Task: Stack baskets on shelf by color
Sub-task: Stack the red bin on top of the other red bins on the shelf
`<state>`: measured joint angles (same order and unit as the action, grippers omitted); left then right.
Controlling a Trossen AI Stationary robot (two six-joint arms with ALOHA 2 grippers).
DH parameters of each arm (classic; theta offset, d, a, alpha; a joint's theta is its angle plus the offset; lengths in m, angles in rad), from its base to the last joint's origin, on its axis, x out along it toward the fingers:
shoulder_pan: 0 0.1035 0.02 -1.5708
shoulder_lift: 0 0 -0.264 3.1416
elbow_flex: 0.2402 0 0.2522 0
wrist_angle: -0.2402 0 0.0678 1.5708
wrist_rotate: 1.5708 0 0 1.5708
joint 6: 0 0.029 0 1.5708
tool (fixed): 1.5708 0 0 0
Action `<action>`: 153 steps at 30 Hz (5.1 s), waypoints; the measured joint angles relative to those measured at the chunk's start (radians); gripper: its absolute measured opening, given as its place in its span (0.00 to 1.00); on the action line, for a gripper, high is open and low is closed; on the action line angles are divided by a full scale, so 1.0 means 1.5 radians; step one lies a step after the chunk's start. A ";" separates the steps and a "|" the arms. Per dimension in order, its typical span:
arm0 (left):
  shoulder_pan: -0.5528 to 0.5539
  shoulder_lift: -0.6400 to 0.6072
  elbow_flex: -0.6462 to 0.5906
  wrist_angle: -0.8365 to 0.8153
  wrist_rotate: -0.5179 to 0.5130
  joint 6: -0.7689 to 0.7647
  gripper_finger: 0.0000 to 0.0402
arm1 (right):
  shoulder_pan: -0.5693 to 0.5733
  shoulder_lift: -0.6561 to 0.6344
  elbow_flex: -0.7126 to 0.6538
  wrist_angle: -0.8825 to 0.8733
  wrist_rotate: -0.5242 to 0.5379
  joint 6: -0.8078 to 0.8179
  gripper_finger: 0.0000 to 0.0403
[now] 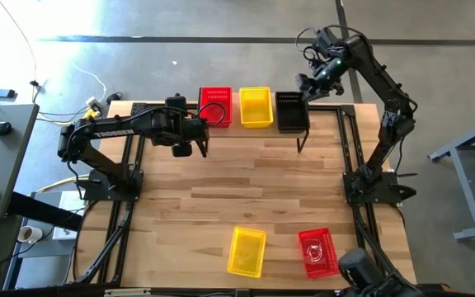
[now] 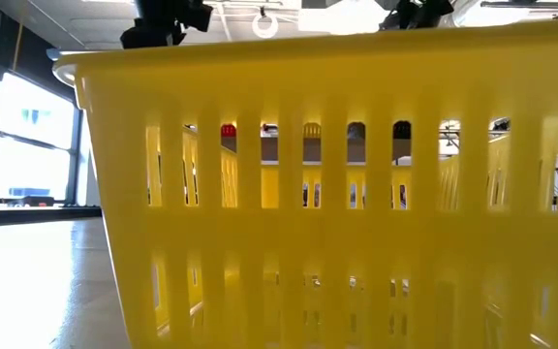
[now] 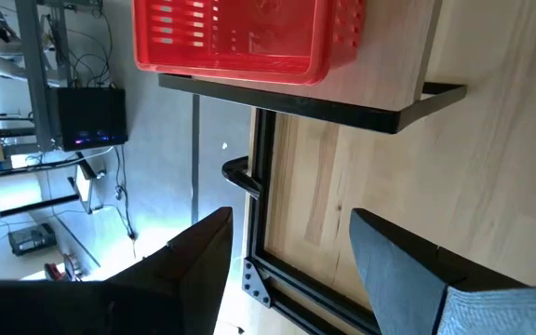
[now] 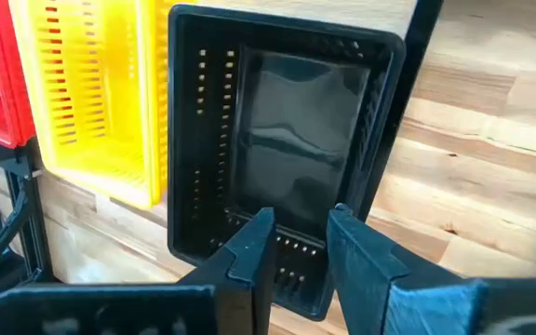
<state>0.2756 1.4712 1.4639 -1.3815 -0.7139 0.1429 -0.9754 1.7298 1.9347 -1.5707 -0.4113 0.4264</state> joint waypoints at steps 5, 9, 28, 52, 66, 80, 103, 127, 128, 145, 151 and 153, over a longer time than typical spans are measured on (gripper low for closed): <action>0.000 0.000 0.000 0.000 0.000 0.000 0.52 | 0.001 -0.005 0.026 0.000 0.001 -0.012 0.22; 0.000 0.000 0.000 0.000 0.003 -0.008 0.52 | 0.026 -0.029 0.048 0.000 0.013 -0.017 0.22; -0.010 -0.042 0.000 -0.001 0.143 -0.058 0.52 | 0.496 -0.102 0.037 0.000 0.238 0.143 0.22; -0.011 -0.043 0.000 -0.003 0.243 -0.058 0.52 | 0.869 -0.101 -0.314 0.073 0.132 0.146 0.22; -0.012 -0.042 0.000 -0.010 0.325 -0.144 0.52 | 1.002 -0.101 -0.438 0.218 0.164 0.058 0.22; -0.012 -0.042 0.000 -0.009 0.325 -0.201 0.52 | 1.062 -0.101 -0.557 0.334 0.192 0.076 0.22; -0.047 -0.042 0.000 -0.008 0.335 -0.216 0.52 | 1.022 -0.101 -0.663 0.448 0.127 0.191 0.03; -0.143 -0.042 0.000 0.033 0.334 -0.079 0.52 | 0.847 -0.187 -0.407 0.262 0.201 0.345 0.00; -0.149 -0.042 0.000 0.042 0.334 -0.068 0.52 | 0.832 -0.187 -0.391 0.262 0.212 0.345 0.00; -0.248 -0.042 0.000 0.182 0.298 0.122 0.52 | 0.628 -0.168 -0.303 0.277 0.236 0.344 0.00; -0.265 -0.042 0.000 0.225 0.294 0.178 0.52 | 0.623 -0.124 -0.303 0.306 0.208 0.344 0.00; -0.269 -0.037 0.001 0.235 0.297 0.204 0.52 | 0.624 -0.111 -0.303 0.321 0.197 0.344 0.00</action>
<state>-0.1284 1.4151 1.4647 -1.0290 -0.2683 0.4486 -0.0395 1.5630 1.4805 -1.0898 -0.1152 0.9424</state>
